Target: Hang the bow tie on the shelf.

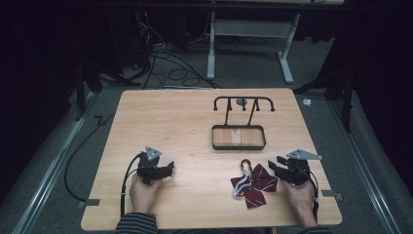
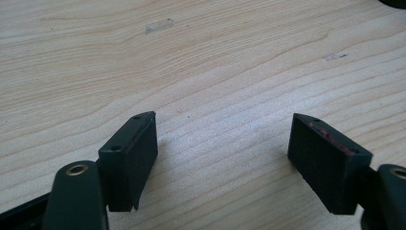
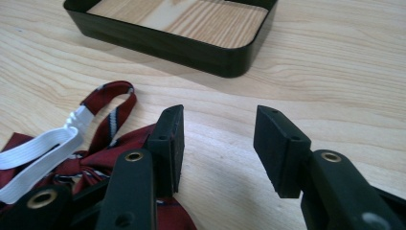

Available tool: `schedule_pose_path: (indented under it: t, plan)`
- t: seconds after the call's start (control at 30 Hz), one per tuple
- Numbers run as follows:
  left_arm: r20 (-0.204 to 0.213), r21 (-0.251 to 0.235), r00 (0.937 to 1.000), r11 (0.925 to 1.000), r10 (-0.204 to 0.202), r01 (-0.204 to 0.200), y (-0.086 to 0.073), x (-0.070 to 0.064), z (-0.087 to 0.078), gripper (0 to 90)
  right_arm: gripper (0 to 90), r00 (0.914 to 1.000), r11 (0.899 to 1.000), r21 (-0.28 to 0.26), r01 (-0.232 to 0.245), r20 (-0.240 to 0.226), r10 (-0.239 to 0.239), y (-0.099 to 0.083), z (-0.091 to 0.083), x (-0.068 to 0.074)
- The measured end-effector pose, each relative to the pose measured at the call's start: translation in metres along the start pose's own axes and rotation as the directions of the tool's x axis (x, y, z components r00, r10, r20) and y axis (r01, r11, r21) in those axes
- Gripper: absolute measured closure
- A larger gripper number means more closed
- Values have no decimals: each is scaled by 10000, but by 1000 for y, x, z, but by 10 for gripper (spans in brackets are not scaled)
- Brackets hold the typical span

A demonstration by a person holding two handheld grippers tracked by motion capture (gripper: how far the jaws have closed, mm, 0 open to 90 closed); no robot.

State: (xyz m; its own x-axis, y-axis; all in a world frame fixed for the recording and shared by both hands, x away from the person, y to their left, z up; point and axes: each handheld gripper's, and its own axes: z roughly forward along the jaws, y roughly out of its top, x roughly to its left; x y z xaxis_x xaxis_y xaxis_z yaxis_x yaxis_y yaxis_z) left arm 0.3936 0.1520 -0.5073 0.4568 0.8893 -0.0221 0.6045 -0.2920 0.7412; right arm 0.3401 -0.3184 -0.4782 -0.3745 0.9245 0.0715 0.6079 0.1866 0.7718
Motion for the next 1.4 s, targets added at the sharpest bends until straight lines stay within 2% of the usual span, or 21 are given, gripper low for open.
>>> schedule_pose_path:
  t: [0.87, 1.1, 1.4]
  plan:
    - [14, -2, 10000, 10000, -3, 3, 0, 0, 0, 261, 570, 9944, 9975, -114, 699, -783, -706, 15, 6, 27]
    - [27, 6, 10000, 10000, -15, 15, 0, 0, 0, 261, 570, 9892, 9945, -14, 1048, -1024, -1044, 23, 12, 39]
    - [24, 8, 10000, 10000, -16, 16, 0, 0, 0, 261, 583, 9782, 9863, 204, 1638, -1328, -1597, 37, 27, 52]
